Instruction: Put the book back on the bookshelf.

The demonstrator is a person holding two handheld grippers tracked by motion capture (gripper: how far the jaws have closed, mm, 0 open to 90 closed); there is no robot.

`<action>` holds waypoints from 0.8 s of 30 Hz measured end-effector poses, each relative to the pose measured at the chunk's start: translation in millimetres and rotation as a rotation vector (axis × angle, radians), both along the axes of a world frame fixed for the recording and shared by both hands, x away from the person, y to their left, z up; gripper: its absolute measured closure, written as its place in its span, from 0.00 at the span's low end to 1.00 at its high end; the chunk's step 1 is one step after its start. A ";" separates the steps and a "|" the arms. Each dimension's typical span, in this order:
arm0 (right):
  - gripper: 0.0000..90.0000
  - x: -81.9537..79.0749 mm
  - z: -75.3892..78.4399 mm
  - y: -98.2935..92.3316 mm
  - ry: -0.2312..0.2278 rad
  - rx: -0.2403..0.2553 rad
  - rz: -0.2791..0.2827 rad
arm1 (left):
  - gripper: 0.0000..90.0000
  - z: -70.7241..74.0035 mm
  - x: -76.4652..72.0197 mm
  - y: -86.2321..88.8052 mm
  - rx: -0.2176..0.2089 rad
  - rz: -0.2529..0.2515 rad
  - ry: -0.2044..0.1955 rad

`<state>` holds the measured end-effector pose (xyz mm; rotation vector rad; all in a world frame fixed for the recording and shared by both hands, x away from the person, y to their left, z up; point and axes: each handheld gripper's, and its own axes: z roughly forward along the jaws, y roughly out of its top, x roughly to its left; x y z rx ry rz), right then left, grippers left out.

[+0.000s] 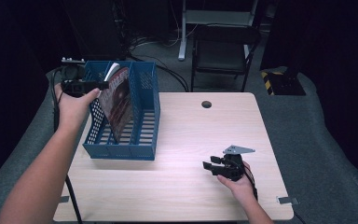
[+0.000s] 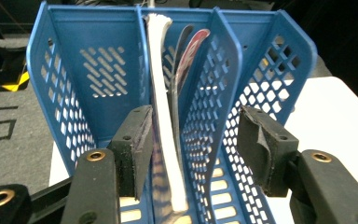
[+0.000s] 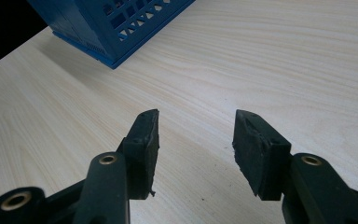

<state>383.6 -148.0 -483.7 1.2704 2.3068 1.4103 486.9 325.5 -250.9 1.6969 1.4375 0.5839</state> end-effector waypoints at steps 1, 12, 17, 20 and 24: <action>0.56 0.2 -0.2 0.0 0.007 0.004 -0.003 | 0.51 2.3 -1.3 -0.8 -0.001 -0.005 -0.004; 0.55 1.9 0.0 -0.2 -0.004 0.005 -0.002 | 0.51 18.2 -14.0 -15.9 0.009 -0.101 -0.011; 0.55 2.9 -0.7 1.7 0.000 -0.003 0.007 | 0.51 21.3 -22.5 -25.5 0.032 -0.154 -0.009; 0.55 2.7 -0.5 2.1 -0.001 -0.002 0.008 | 0.51 22.6 -26.0 -28.9 0.036 -0.172 -0.015; 0.55 2.6 -0.1 0.7 -0.002 0.003 0.002 | 0.51 25.2 -34.3 -37.3 0.038 -0.220 -0.021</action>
